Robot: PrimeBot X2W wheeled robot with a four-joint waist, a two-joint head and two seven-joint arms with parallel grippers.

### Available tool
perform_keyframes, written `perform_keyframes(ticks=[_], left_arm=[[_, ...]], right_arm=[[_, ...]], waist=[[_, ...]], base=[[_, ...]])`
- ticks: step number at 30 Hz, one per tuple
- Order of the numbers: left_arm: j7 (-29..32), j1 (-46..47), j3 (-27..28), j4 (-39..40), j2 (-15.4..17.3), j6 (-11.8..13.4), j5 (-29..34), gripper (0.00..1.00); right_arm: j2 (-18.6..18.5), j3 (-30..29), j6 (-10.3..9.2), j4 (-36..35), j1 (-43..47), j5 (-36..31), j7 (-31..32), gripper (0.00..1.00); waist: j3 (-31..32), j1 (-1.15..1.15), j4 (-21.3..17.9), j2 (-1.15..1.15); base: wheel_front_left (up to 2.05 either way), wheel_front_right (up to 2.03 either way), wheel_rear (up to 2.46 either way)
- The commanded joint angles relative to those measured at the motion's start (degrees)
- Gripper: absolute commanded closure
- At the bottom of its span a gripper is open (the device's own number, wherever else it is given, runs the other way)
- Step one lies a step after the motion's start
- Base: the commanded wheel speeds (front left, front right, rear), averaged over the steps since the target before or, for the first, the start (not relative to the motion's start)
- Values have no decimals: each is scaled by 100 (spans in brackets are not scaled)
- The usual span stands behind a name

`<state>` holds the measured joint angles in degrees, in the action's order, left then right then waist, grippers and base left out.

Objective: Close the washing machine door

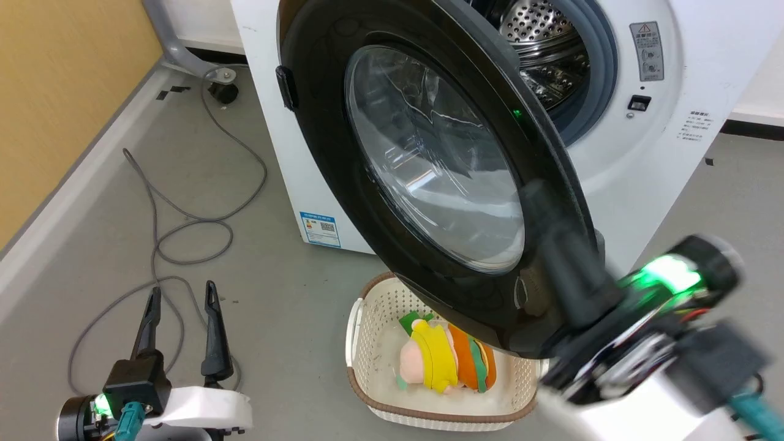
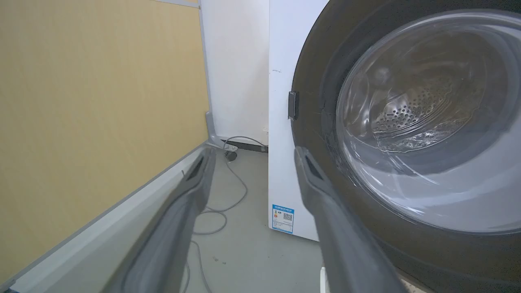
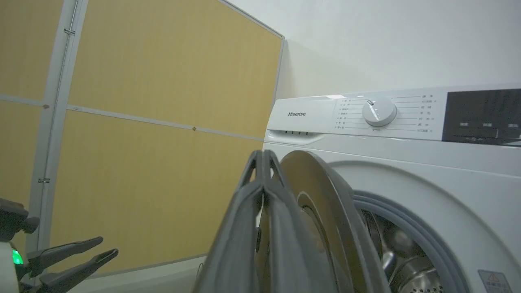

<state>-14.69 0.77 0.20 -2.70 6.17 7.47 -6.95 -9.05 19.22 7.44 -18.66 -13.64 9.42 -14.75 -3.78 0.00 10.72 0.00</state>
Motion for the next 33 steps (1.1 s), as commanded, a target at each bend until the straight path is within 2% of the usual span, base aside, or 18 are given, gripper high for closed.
perform_keyframes(ticks=[1,7,11,19,25,28,33], left_arm=[[-30,-92,39,-11,-34,-37,62,0],[-30,-101,129,-8,-116,-121,133,0],[-30,-74,166,-21,-159,-177,170,0],[-30,25,113,-39,-241,-267,253,0],[-30,127,55,-21,-282,-283,284,0],[-30,172,43,8,-295,-271,292,0],[-30,332,-26,49,-313,-263,268,0]], right_arm=[[-230,293,5,127,-17,-56,-25,100],[-568,675,5,720,222,-281,-25,100],[-673,666,5,1258,329,-377,-25,100],[-665,185,5,2037,339,-315,-25,100],[-505,-447,5,2447,224,22,-25,100],[-352,-843,5,2715,45,362,-25,100],[-325,-1187,5,3123,-534,483,-25,100]], waist=[[-4,0,-7,0],[-35,0,-40,0],[-83,0,-67,0],[-239,0,-101,0],[-440,0,-111,0],[-591,0,-153,0],[-934,0,-181,0]], base=[[0,0,0],[0,0,0],[0,0,0],[0,0,0],[0,0,0],[0,0,0],[0,0,0]])
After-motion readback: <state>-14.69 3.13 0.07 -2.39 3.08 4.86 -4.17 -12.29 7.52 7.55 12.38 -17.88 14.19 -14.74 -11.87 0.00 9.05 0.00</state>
